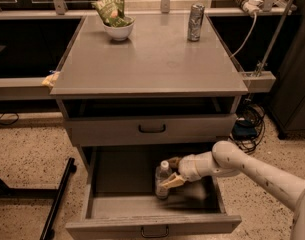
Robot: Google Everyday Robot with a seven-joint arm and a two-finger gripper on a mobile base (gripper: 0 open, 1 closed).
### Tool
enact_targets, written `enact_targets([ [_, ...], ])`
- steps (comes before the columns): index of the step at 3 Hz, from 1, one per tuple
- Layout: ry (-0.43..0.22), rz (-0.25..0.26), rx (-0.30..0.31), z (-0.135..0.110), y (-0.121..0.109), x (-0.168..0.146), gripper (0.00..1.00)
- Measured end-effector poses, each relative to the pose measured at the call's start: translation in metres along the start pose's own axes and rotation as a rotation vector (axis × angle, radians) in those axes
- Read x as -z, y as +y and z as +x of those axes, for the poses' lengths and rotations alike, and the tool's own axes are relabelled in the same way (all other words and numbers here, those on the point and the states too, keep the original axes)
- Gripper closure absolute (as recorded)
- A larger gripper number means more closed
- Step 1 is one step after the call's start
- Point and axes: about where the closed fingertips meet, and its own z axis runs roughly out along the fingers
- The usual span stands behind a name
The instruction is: Pick blue plastic bottle from middle drawer and place on counter
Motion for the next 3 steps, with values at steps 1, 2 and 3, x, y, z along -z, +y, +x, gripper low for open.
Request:
enact_targets([
  [1,-0.004,-0.006,-0.023,0.002,0.009,0.001,0.64],
  [2,0.008,0.031,-0.081,-0.004,0.028,0.026,0.88],
  [3,0.032,0.083,-0.14,-0.024,0.057,0.065,1.0],
])
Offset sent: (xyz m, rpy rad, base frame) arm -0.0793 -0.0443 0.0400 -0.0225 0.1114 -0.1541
